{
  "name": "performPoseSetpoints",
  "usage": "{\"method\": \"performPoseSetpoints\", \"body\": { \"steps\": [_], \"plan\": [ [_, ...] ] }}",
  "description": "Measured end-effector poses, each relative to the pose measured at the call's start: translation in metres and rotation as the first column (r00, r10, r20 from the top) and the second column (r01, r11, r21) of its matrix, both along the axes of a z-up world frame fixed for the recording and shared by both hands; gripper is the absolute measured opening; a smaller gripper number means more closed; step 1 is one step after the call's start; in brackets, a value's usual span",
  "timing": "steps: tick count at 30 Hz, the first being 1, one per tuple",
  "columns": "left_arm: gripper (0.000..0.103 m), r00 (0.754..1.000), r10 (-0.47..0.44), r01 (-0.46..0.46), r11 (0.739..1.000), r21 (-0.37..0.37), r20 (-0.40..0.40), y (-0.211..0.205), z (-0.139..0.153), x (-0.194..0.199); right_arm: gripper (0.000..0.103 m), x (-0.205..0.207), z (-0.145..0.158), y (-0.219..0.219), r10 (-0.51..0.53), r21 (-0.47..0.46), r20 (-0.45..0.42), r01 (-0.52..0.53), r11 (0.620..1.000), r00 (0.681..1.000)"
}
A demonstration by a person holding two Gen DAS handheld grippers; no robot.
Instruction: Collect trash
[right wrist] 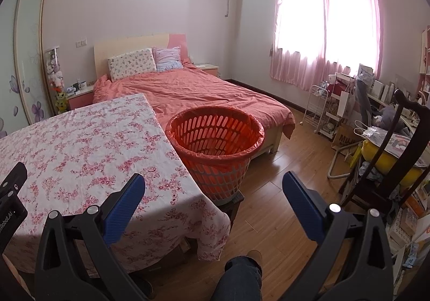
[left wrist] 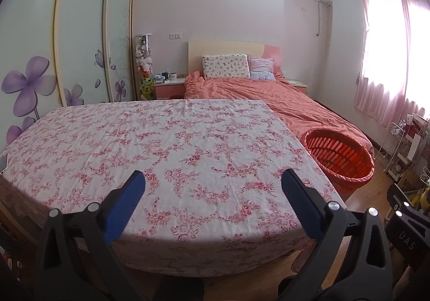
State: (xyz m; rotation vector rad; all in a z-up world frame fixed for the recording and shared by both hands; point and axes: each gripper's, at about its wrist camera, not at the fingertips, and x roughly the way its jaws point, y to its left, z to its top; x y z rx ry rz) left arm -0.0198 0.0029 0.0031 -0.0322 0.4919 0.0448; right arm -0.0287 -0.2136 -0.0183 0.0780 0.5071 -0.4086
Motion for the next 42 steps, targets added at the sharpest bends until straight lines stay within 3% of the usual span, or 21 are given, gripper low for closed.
{"method": "performPoseSetpoints", "body": {
  "steps": [21,42],
  "plan": [
    [0.099,0.999,-0.035,0.035,0.999,0.021,-0.003,-0.016,0.001,0.003,0.101,0.001,0.005,-0.008,-0.021,0.009,0.012,0.021,1.000,1.000],
    [0.099,1.000,-0.008,0.009,0.999,0.031,-0.008,-0.015,0.001,0.006,0.101,0.004,0.006,-0.008,-0.005,0.015,0.011,0.004,1.000,1.000]
  ]
}}
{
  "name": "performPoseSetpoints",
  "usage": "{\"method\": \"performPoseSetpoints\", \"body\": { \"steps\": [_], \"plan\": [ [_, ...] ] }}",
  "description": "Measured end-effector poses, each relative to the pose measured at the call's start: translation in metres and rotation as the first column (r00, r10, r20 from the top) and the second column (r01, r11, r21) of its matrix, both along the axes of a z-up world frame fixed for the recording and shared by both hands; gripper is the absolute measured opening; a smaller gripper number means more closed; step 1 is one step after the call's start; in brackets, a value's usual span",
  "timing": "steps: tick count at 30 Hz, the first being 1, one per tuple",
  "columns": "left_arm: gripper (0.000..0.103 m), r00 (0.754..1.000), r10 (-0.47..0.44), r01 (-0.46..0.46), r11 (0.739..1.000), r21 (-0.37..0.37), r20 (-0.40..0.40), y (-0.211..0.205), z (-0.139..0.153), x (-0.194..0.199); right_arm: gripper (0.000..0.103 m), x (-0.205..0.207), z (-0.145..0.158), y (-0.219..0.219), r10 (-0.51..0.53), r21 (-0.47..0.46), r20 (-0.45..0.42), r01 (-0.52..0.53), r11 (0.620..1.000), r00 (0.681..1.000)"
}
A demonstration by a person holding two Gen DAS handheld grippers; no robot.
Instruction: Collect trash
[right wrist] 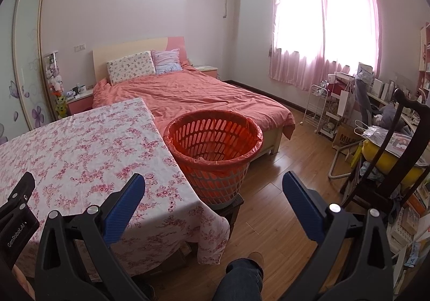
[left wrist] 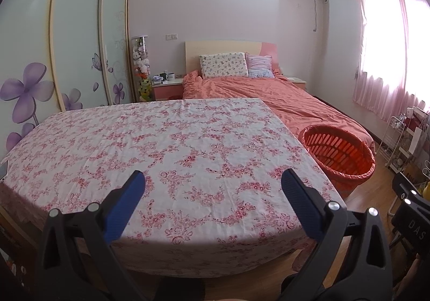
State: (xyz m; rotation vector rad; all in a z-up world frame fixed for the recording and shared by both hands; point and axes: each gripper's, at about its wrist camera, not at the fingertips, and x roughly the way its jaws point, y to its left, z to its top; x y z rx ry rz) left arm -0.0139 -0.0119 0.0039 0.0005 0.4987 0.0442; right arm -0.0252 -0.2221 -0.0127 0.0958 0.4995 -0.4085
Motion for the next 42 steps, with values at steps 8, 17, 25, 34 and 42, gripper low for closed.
{"method": "performPoseSetpoints", "body": {
  "steps": [8,17,25,34,42],
  "plan": [
    [0.099,1.000,0.005,-0.005,1.000,0.000,-0.003,0.0021,-0.0010,0.0005,0.101,0.0012,-0.0010,-0.0002,0.007,0.004,-0.003,-0.007,1.000,1.000],
    [0.099,1.000,0.005,-0.005,1.000,0.000,-0.003,0.0023,-0.0014,0.0008,0.101,0.0020,-0.0012,-0.0003,0.008,0.002,-0.002,-0.008,1.000,1.000],
    [0.099,1.000,0.005,-0.005,1.000,0.000,-0.003,0.0020,-0.0015,0.0007,0.101,0.0020,-0.0010,-0.0003,0.007,0.003,-0.002,-0.007,1.000,1.000],
    [0.099,1.000,0.005,-0.005,1.000,0.001,-0.003,0.0017,-0.0014,0.0008,0.101,0.0021,-0.0010,-0.0004,0.007,0.003,-0.003,-0.007,1.000,1.000],
    [0.099,1.000,0.005,-0.005,1.000,0.000,-0.003,0.0013,-0.0011,0.0008,0.101,0.0022,-0.0009,-0.0006,0.007,0.003,-0.003,-0.007,1.000,1.000]
  ]
}}
